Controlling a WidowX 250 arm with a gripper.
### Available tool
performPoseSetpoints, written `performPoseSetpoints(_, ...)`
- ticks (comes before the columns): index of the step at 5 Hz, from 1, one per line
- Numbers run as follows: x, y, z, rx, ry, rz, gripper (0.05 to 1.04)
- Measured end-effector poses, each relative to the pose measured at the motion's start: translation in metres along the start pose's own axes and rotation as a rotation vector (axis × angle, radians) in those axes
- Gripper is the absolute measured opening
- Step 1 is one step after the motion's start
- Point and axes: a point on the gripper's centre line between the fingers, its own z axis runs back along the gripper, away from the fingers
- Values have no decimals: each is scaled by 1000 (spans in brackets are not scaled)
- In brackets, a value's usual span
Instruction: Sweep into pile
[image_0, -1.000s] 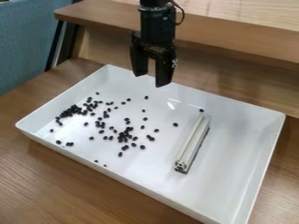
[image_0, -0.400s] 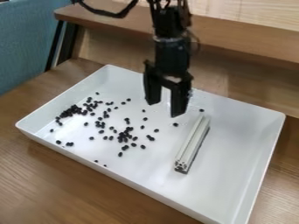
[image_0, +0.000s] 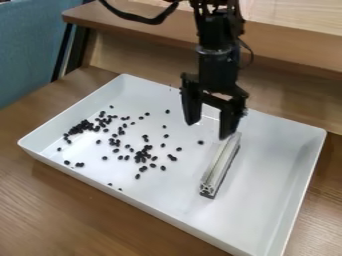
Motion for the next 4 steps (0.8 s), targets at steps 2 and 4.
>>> performPoseSetpoints(2,3,-7,-19,12,18,95,1001)
performPoseSetpoints(4,1,-8,-36,35,38,134,1001)
